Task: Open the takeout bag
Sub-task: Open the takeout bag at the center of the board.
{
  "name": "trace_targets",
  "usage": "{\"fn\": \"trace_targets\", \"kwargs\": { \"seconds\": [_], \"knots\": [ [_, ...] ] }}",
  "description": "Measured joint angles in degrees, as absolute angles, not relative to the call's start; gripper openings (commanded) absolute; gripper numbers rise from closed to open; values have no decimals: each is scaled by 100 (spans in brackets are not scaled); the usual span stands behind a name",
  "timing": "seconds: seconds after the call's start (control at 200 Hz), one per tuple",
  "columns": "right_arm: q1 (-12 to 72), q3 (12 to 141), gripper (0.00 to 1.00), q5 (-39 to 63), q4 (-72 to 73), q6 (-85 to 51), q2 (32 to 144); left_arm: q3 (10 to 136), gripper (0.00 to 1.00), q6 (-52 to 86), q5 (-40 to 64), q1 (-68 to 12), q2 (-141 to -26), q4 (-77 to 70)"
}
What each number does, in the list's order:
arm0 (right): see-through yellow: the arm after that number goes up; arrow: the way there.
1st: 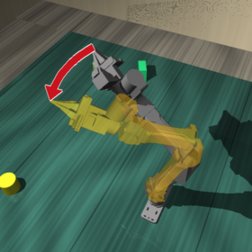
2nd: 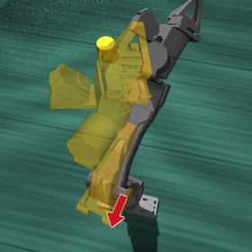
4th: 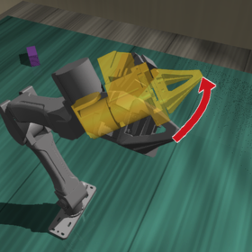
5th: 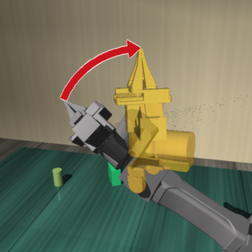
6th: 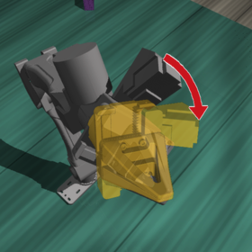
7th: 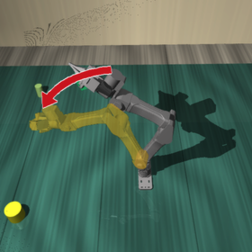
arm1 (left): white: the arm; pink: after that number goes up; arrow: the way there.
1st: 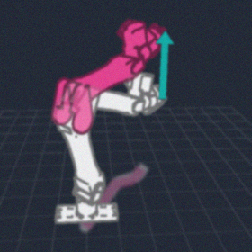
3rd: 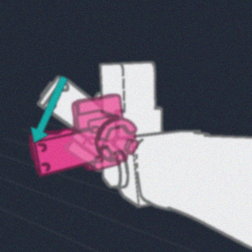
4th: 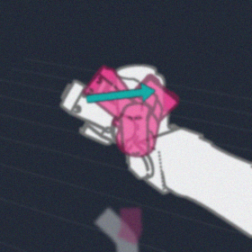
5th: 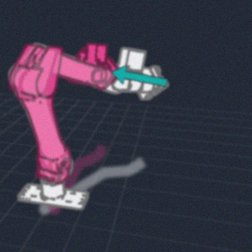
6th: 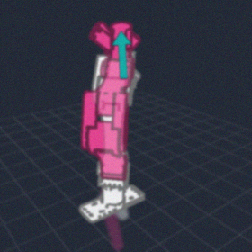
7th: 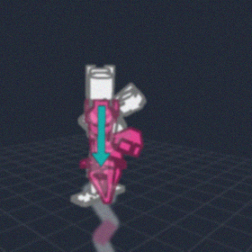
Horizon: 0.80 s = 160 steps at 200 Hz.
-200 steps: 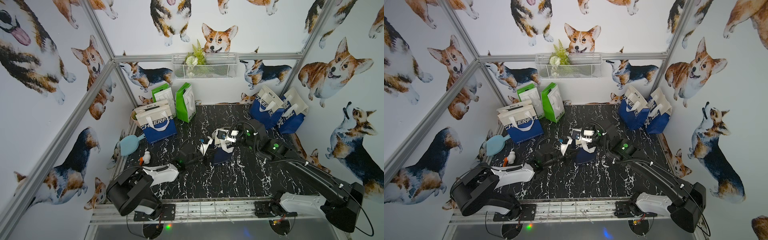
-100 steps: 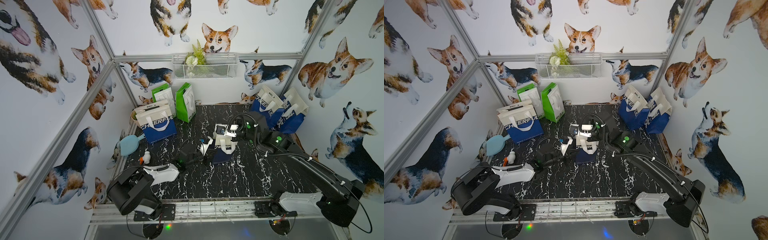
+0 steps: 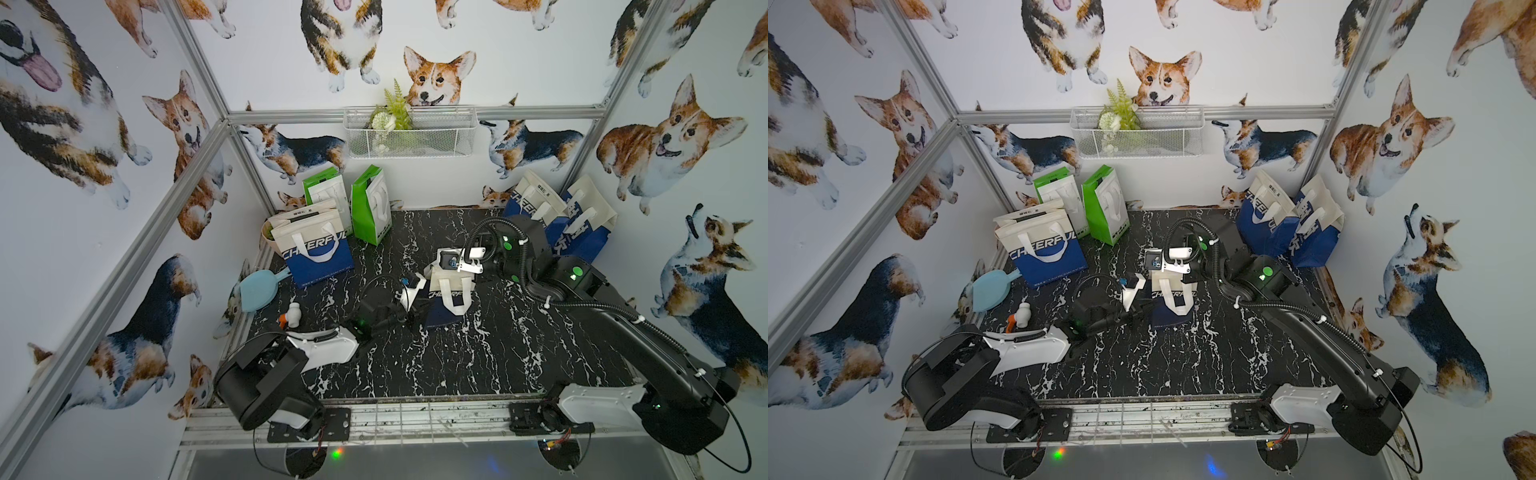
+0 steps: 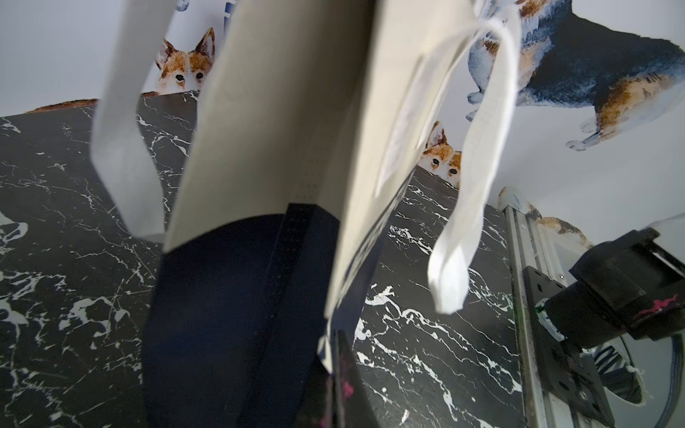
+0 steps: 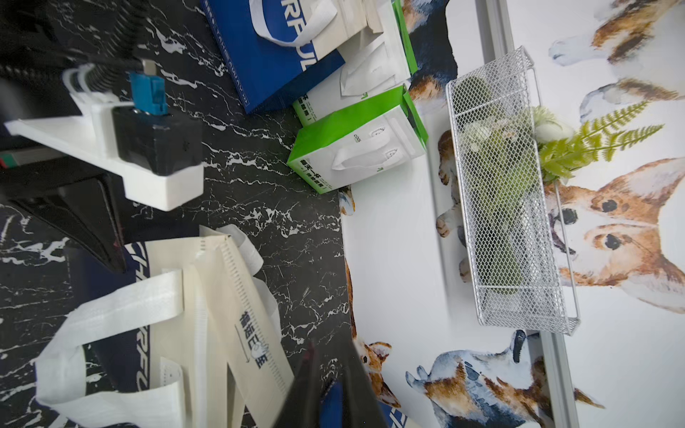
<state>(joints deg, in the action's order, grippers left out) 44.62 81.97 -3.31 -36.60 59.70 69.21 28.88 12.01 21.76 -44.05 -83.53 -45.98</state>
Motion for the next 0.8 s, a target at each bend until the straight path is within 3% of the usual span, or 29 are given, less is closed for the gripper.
{"fn": "trace_targets", "kwargs": {
  "seconds": [0.075, 0.245, 0.801],
  "knots": [
    [4379, 8119, 57, -67, -3686, 5795, 6814, 2888, 0, 1201, 2176, -4405, -8353, -4595],
    [4265, 7723, 66, 381, -3863, 5631, 6737, 2888, 0, 1201, 2176, -4405, -8359, -4595],
    [3997, 7470, 66, 45, -2928, 5389, 7111, 2891, 0, 1201, 2178, -4405, -8361, -4598]
  ]
}}
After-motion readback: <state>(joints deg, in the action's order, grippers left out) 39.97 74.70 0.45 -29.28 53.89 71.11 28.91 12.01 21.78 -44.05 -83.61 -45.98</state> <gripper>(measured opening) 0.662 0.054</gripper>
